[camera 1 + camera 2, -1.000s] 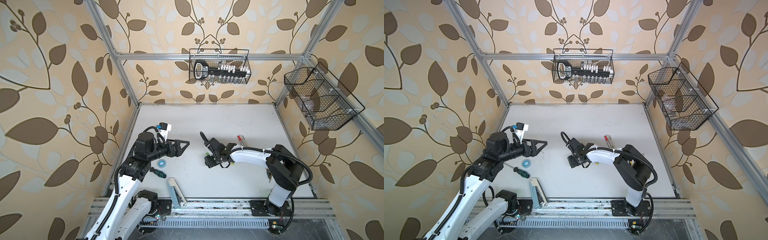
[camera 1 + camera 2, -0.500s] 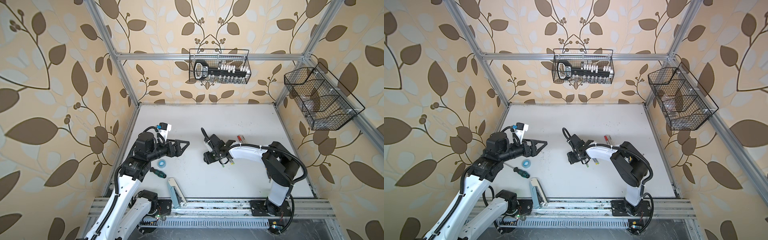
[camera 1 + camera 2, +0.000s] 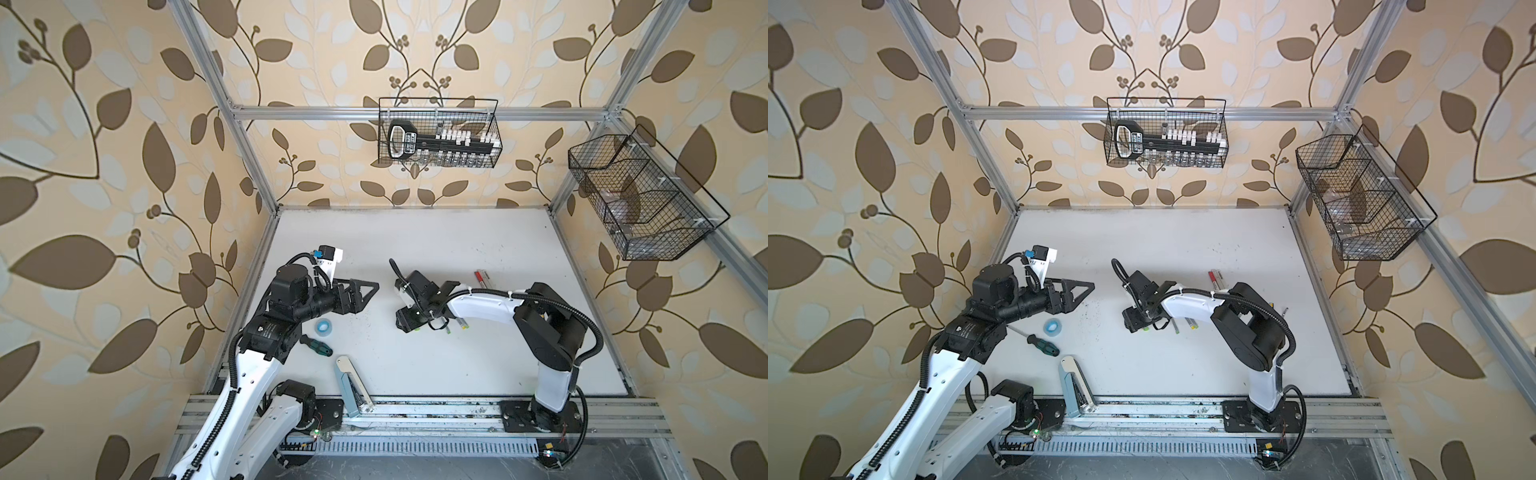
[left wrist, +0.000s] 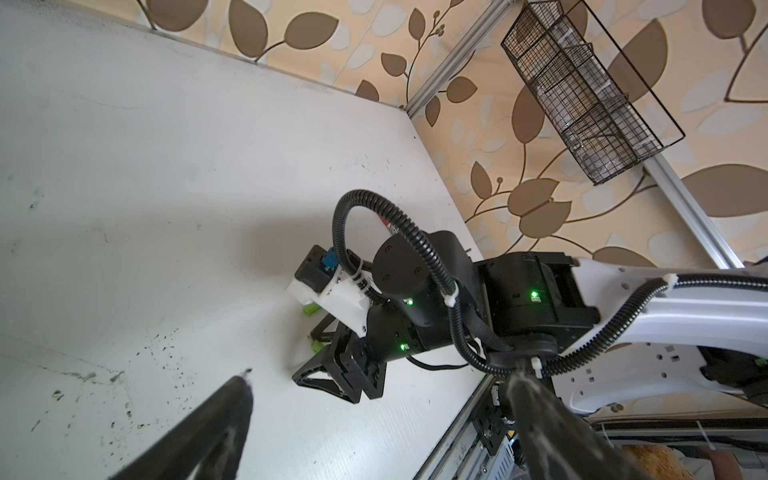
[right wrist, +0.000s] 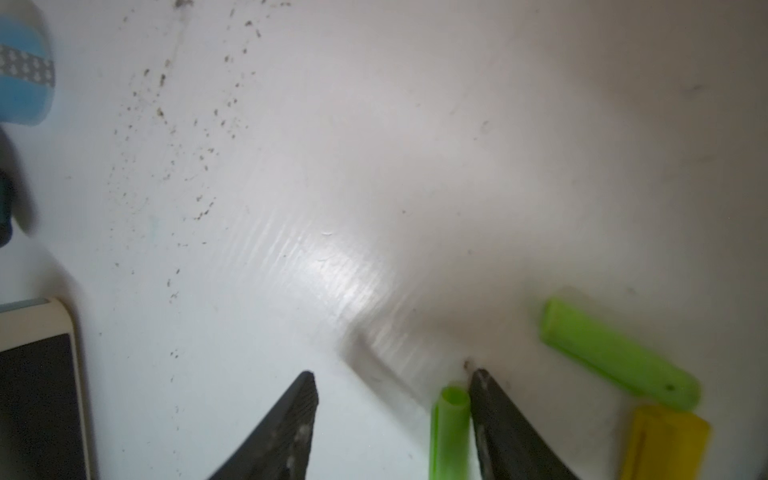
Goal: Insert the pens into the pen caps
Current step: 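Lower the right gripper toward a green cap and close on it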
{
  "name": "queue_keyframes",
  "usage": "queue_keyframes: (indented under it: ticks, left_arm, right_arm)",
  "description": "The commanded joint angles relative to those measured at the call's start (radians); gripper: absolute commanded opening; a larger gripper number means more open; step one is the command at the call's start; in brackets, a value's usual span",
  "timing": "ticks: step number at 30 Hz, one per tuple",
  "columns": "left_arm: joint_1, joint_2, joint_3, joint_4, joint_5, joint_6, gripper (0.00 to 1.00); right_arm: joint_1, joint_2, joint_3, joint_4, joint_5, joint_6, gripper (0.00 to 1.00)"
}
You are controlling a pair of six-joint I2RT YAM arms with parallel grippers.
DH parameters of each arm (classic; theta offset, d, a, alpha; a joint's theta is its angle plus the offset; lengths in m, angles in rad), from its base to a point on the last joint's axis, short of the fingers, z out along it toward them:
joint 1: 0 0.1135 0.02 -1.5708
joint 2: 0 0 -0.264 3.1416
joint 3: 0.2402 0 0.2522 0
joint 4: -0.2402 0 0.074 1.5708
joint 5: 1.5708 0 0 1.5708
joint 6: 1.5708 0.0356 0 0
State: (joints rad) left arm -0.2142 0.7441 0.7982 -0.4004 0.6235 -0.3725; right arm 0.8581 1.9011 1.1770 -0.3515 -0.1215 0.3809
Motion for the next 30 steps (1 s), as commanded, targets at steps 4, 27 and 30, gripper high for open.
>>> queue_keyframes:
  ticks: [4,27,30]
  left_arm:
    - [0.012,-0.003,0.025,-0.003,0.007,0.022,0.99]
    - [0.013,0.002,0.023,0.006,0.015,0.02,0.99]
    - [0.013,0.004,0.024,0.008,0.018,0.02,0.99]
  right_arm:
    - [0.059,0.074,0.059,-0.05,-0.048,-0.003,0.6]
    - [0.002,0.032,0.003,-0.065,0.053,0.006,0.61]
    - [0.022,0.023,-0.019,-0.062,0.03,0.0,0.61]
